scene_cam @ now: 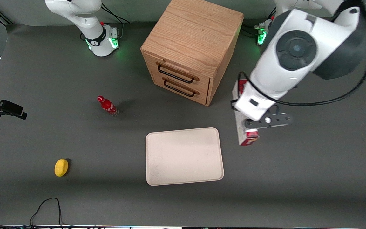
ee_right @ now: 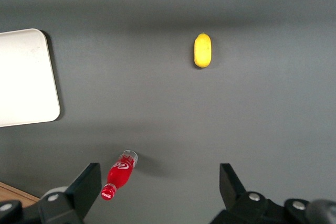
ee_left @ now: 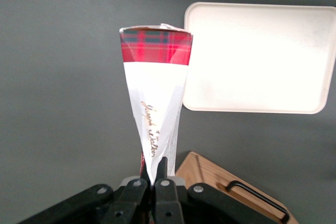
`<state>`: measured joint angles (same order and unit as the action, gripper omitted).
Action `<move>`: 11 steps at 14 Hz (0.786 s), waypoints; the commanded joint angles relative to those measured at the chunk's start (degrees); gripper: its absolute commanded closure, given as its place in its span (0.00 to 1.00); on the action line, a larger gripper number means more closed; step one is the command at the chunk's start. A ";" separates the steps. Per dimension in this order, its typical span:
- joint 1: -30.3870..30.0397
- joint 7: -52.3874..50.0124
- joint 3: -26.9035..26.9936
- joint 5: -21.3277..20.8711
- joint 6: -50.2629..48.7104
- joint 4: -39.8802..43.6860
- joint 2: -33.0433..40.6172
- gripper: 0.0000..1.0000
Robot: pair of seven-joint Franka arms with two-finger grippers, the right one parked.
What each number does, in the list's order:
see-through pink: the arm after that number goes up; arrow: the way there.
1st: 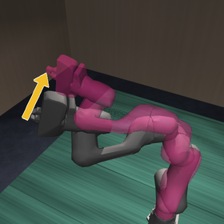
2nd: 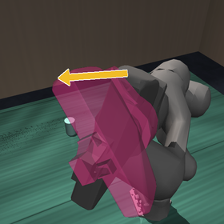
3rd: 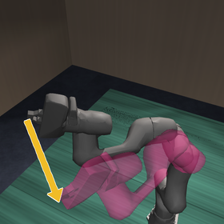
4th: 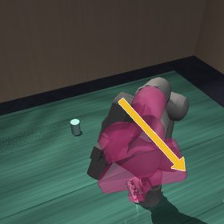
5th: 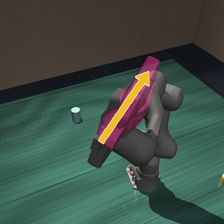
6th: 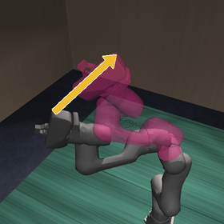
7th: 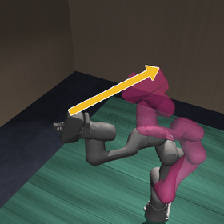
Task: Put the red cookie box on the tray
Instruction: 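Carry the held cookie box over the white tray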
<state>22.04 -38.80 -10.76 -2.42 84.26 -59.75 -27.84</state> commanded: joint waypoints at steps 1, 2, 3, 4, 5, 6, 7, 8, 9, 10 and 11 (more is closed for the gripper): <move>2.48 -3.56 0.39 0.22 0.02 4.29 -3.09 1.00; 2.57 -3.65 0.30 0.22 1.68 4.29 -4.06 1.00; 2.57 -3.74 0.30 0.31 3.53 4.29 -5.63 1.00; 2.75 -3.83 0.30 0.31 5.20 4.29 -7.30 1.00; 2.92 -3.91 0.21 0.31 6.69 4.29 -8.97 1.00; 3.36 -3.91 0.30 0.22 8.45 4.29 -10.55 1.00; 3.36 -3.74 0.38 0.22 10.38 4.20 -12.05 1.00; 3.45 -3.74 0.39 0.22 12.40 4.20 -13.63 1.00; 3.54 -3.74 0.39 0.14 14.51 4.03 -15.65 1.00; 3.71 -3.56 0.47 -0.13 16.27 3.94 -17.76 1.00; 4.06 -3.56 0.56 -0.21 18.12 4.02 -19.60 1.00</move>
<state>24.78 -41.51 -10.76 -2.43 100.24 -58.56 -43.38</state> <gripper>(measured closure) 0.974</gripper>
